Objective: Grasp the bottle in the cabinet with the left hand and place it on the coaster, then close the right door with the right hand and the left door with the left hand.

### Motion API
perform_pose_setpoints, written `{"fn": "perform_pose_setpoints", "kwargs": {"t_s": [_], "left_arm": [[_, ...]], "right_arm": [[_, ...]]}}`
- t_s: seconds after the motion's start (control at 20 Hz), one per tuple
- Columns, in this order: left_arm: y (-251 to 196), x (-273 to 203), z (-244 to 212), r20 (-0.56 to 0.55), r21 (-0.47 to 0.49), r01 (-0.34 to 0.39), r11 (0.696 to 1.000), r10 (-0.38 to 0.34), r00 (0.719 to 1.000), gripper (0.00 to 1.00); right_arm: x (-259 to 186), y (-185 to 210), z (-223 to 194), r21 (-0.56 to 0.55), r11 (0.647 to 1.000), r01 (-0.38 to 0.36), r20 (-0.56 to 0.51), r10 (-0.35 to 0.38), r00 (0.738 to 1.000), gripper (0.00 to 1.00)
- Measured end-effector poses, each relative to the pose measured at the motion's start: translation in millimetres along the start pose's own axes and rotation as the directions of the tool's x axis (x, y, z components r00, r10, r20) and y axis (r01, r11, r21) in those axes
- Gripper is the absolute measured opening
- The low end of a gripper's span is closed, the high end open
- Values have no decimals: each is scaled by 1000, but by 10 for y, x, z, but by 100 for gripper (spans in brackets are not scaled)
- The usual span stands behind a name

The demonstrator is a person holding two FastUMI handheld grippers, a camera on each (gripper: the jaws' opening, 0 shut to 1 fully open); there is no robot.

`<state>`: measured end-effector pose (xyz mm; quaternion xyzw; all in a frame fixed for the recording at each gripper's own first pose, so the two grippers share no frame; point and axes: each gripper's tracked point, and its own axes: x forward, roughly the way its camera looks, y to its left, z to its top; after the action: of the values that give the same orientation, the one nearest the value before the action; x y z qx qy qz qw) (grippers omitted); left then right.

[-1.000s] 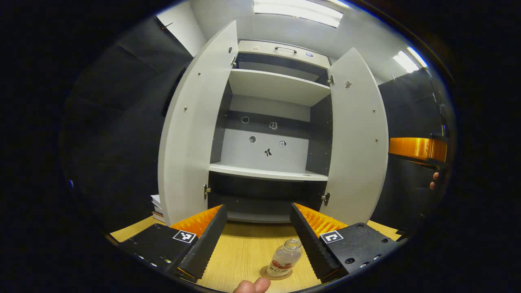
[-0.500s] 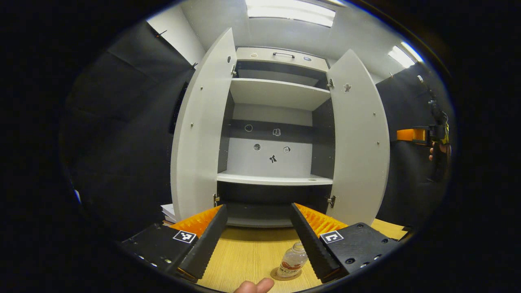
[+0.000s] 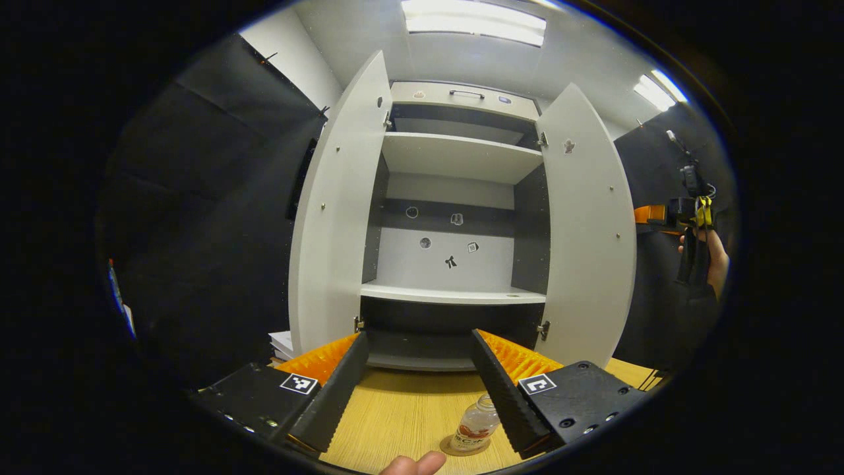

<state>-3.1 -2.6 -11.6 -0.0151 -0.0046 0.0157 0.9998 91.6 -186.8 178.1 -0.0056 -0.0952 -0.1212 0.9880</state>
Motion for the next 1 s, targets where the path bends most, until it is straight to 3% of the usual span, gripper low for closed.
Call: {"fn": "perform_pose_setpoints", "kwargs": {"t_s": [0.25, 0.4, 0.5, 0.65, 0.7, 0.8, 1.0], "left_arm": [[93, -3, 20, -2, 16, -12, 1000, 12, 1000, 95], [137, -22, 46, 6, 27, -22, 999, 21, 1000, 95], [158, -35, 52, 8, 31, -25, 999, 25, 1000, 90], [177, -35, 62, 9, 35, -26, 999, 26, 1000, 99], [187, -55, 83, 12, 39, -29, 999, 29, 1000, 95], [244, -68, 104, 18, 46, -43, 998, 42, 999, 95], [351, -103, 89, 11, 50, -71, 996, 70, 997, 95]], "right_arm": [[-100, 153, 48, -107, 994, 28, 40, -24, 999, 82], [-146, 309, 57, -138, 990, 8, 35, -4, 999, 82], [-179, 501, 22, -121, 992, -45, 17, 48, 999, 82], [-191, 846, -64, -64, 986, -152, -5, 152, 988, 82], [-181, 973, -96, -44, 981, -187, -7, 187, 982, 82], [-141, 1221, -158, -9, 968, -251, -14, 251, 968, 82], [-101, 1433, -122, -7, 957, -291, 14, 291, 957, 82]]}}
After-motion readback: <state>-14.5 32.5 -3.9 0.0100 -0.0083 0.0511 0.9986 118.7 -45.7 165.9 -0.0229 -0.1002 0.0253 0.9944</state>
